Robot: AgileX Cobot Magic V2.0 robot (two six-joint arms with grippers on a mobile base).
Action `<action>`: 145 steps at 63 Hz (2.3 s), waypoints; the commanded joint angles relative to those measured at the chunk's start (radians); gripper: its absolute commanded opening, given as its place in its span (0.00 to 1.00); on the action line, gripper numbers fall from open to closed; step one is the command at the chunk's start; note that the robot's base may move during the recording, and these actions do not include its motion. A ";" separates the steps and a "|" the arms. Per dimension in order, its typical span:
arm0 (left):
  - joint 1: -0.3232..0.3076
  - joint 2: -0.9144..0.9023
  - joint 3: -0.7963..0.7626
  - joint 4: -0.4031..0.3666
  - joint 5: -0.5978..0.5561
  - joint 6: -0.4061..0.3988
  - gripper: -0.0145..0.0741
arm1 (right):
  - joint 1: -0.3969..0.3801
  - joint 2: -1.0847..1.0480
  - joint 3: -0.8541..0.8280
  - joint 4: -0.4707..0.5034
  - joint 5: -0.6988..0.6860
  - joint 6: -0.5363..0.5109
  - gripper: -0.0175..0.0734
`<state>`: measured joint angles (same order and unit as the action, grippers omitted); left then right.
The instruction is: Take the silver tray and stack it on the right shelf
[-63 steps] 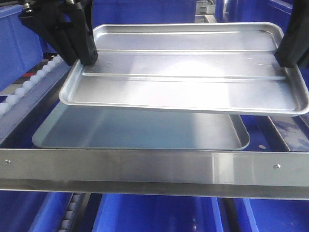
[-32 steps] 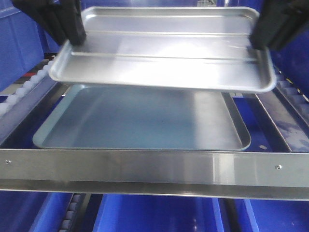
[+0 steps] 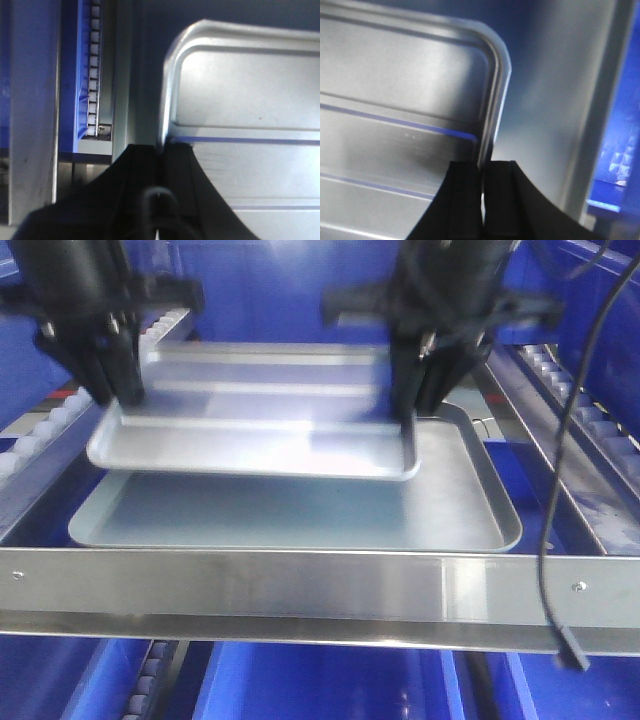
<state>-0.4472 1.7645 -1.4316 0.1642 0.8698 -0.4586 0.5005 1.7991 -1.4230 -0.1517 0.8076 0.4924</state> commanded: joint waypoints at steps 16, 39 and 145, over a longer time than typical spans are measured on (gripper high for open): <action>0.029 0.074 -0.064 0.043 -0.097 0.107 0.06 | -0.020 0.044 -0.041 -0.119 0.020 -0.029 0.26; 0.036 0.089 -0.137 0.039 -0.067 0.118 0.64 | -0.026 0.042 -0.110 -0.114 0.071 -0.029 0.82; 0.034 -1.570 0.893 -0.015 -0.283 0.226 0.06 | 0.091 -1.328 0.926 -0.250 -0.455 -0.029 0.25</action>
<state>-0.4133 0.2437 -0.5138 0.1521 0.6550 -0.2347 0.5911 0.5602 -0.4832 -0.3623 0.4448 0.4696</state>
